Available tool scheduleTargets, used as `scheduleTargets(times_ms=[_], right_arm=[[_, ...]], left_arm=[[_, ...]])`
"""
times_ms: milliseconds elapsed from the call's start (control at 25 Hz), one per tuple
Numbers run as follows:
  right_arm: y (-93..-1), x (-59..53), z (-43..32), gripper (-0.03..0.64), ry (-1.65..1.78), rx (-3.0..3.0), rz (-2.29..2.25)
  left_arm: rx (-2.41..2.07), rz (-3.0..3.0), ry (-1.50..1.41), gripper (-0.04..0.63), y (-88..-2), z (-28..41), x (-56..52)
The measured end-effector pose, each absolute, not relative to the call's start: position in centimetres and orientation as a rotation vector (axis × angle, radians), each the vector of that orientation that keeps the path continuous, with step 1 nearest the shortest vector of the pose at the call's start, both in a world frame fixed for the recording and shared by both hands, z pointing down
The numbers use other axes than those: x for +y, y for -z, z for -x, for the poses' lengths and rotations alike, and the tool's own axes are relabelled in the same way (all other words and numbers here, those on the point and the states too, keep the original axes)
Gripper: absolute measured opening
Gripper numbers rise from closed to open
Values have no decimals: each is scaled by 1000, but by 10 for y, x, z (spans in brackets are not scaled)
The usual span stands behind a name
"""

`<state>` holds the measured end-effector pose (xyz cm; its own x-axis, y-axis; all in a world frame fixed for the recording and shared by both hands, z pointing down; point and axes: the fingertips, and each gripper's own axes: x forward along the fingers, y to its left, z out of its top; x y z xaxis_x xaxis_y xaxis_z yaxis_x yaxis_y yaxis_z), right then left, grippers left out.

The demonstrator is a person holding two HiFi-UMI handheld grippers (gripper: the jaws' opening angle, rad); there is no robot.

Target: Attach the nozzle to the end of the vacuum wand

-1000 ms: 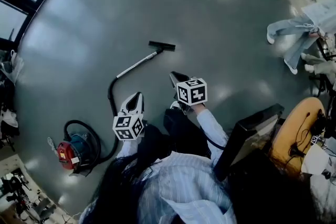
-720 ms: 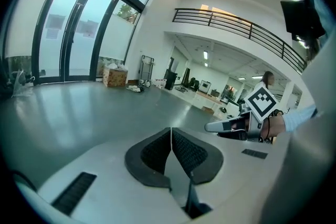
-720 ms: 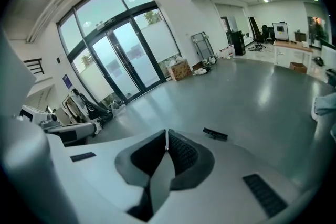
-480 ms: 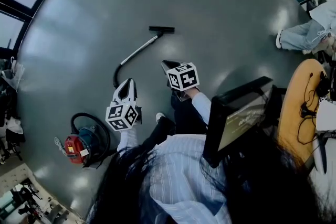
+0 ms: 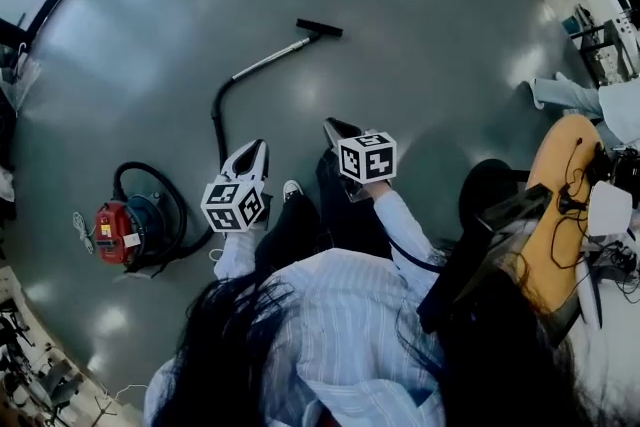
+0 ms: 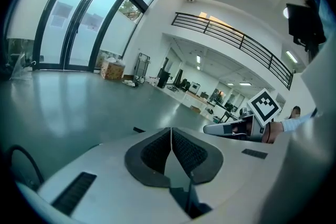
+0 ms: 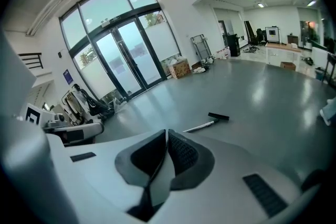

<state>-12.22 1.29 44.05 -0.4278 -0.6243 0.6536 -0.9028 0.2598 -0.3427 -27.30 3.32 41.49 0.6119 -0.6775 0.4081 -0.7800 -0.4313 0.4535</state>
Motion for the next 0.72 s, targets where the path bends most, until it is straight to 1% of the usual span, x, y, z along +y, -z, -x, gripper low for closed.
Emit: scheduleTargets(times_ms=[240,480,720], right_arm=[[-423,62,98,21,-951,-2138,-1420],[-410,102,68,21,-916,-2177,-1396],[-407,168,13,21,-828,-2214,-1316]], left_arm=[[-1105,-2236,-188,14,-410,252,75],[-1160,-2228,-144,14,-395,225,111],[-1229,-2190,-66,14,-383,172,167]])
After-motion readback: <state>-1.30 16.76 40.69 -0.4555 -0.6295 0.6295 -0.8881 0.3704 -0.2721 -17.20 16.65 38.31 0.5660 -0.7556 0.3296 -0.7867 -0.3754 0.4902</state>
